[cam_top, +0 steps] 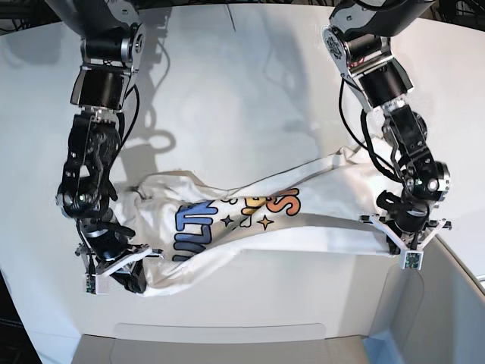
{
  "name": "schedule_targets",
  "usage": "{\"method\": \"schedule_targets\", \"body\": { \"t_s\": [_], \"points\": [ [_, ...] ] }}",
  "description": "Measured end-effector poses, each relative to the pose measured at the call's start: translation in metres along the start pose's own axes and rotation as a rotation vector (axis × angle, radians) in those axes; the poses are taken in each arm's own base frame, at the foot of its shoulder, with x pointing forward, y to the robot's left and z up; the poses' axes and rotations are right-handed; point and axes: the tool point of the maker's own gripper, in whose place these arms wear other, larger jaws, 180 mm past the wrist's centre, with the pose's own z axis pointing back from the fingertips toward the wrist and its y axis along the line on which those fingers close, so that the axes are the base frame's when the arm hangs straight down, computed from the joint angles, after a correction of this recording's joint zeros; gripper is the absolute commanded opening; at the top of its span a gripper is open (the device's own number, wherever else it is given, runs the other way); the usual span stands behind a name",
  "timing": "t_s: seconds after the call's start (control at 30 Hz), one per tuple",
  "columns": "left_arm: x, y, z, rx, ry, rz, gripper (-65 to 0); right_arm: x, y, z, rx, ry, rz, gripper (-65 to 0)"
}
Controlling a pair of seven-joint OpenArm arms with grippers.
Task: Layout the t-shirt on the table in an organized manner, then fold the t-shirt properly
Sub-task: 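Swing the held shirt and lay it back onto the table, then release the shirt and regrasp its edge with the right gripper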
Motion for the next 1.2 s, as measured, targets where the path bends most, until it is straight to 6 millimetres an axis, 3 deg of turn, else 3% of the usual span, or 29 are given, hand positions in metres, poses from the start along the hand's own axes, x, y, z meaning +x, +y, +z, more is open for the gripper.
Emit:
{"method": "schedule_targets", "body": {
  "t_s": [0.07, 0.1, 0.23, 0.3, 0.37, 0.4, 0.5, 0.57, 0.67, 0.77, 0.83, 0.93, 1.03, 1.07, 1.13, 1.2],
  "points": [
    [0.005, -0.001, -0.024, -0.013, 0.003, 0.057, -65.0, -0.017, -0.021, -0.021, -0.027, 0.094, -0.023, -65.0],
    [0.015, -0.002, -0.035, -0.03, -0.017, 0.083, -65.0, -0.016, -0.033, -0.03, -0.045, 0.121, -0.037, -65.0],
    [0.056, 0.005, -0.069, -0.016, -0.11, 0.199, -65.0, 0.035, -0.061, -0.061, -0.087, -0.016, -0.079, -65.0],
    [0.065, 0.007, -0.08, -0.003, -0.145, 0.241, -65.0, 0.042, -0.063, -0.075, -0.084, -0.023, -0.083, -65.0],
    [0.057, 0.008, -0.088, 0.022, -0.115, 0.263, -64.3, 0.037, -0.059, -0.084, -0.078, 0.002, -0.056, -65.0],
    [0.05, 0.007, -0.091, 0.034, -0.09, 0.277, -59.1, 0.028, -0.055, -0.087, -0.071, 0.035, -0.035, -65.0],
    [0.031, 0.013, -0.092, 0.1, -0.047, 0.309, -43.8, 0.006, -0.044, -0.089, -0.046, 0.106, 0.047, -53.5],
    [0.019, 0.012, -0.091, 0.103, -0.035, 0.299, -36.9, 0.0, -0.043, -0.089, -0.037, 0.117, 0.079, -47.0],
    [-0.002, 0.005, -0.086, 0.1, -0.007, 0.209, -35.6, -0.002, -0.047, -0.086, -0.042, 0.118, 0.088, -40.3],
    [-0.021, -0.008, -0.074, 0.089, -0.01, 0.126, -35.8, -0.012, -0.045, -0.081, -0.037, 0.108, 0.077, -39.8],
    [-0.021, -0.012, -0.065, 0.086, -0.036, 0.097, -35.8, -0.022, -0.042, -0.076, -0.029, 0.115, 0.085, -39.8],
    [0.002, -0.001, -0.046, 0.12, -0.125, 0.08, -35.8, -0.022, -0.03, -0.066, -0.005, 0.078, 0.106, -39.8],
    [0.031, 0.013, -0.016, 0.168, -0.252, 0.049, -35.8, -0.01, -0.017, -0.048, 0.02, -0.011, 0.111, -39.8],
    [0.031, 0.014, -0.007, 0.176, -0.266, 0.03, -35.8, -0.008, -0.013, -0.041, 0.027, -0.031, 0.116, -39.8],
    [0.018, 0.013, 0.009, 0.185, -0.269, 0.004, -35.8, -0.017, -0.006, -0.024, 0.039, -0.052, 0.126, -39.8],
    [-0.01, 0.009, 0.02, 0.181, -0.218, -0.02, -35.7, -0.039, 0.0, -0.007, 0.047, 0.005, 0.146, -39.8]
  ]
}}
